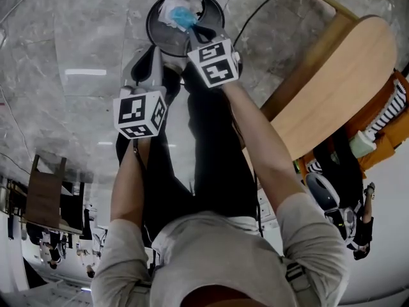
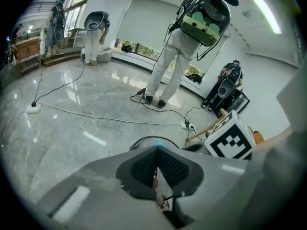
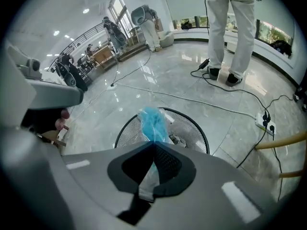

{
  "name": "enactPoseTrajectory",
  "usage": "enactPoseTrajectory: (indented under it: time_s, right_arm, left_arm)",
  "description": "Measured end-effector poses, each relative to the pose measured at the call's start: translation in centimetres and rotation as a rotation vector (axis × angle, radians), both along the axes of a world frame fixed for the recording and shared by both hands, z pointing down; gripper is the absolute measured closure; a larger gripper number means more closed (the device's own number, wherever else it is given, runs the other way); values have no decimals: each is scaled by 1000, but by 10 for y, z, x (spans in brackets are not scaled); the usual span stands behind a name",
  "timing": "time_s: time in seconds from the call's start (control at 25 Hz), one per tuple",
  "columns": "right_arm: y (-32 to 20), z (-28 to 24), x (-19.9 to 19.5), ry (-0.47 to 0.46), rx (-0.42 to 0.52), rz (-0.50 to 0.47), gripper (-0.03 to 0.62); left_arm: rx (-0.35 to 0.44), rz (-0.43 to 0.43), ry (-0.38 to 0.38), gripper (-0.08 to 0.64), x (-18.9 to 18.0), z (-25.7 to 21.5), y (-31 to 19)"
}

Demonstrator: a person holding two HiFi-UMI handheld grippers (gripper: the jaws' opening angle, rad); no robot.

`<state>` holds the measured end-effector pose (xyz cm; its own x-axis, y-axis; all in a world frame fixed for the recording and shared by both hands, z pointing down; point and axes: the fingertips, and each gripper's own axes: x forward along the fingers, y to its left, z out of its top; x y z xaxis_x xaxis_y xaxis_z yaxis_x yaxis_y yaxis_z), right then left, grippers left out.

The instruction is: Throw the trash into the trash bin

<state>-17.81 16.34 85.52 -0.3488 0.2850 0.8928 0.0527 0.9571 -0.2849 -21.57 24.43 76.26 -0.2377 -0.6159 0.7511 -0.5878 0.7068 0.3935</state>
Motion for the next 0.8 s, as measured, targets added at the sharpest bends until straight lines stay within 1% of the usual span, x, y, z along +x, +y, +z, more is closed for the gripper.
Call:
enactPoseTrajectory:
  time_s: [0.16,0.2,0.24,0.28,0.4,0.48,0.56,0.6,0.68,0.8]
  right_arm:
    - [6,7,-2,14,-27,22,577]
    - [7,7,-3,16,-29,19,547]
    - [9,6,-3,20,-31,13,503]
    - [10,5,-2,26,-36,6,493]
    - [12,-3,1,35,-45,-7,500]
    - [10,-13,0,25,-40,-4,523]
    - [6,-30,-4,1,-26,-1,575]
    - [4,-40,-7,-13,-23,-1,583]
    - [4,-64,-12,-38,-28,-5,584]
    - [3,-107,-22,-82,-38,-7,584]
  left_arm:
    - [-3,2,2,541,0,0,0]
    - [-4,-1,3,541,0,0,0]
    - [-5,-5,6,541,-1,0,1]
    - [-6,-10,9,541,-1,-1,2]
    - [-11,-21,15,541,-2,-8,5]
    - [-14,-25,13,541,-4,-16,7]
    - [-18,-32,8,541,-6,-27,7]
    - [-18,-37,4,541,-8,-35,7]
    - [-15,-44,-4,541,-11,-53,6]
    - [0,-33,-20,541,-13,-86,-2]
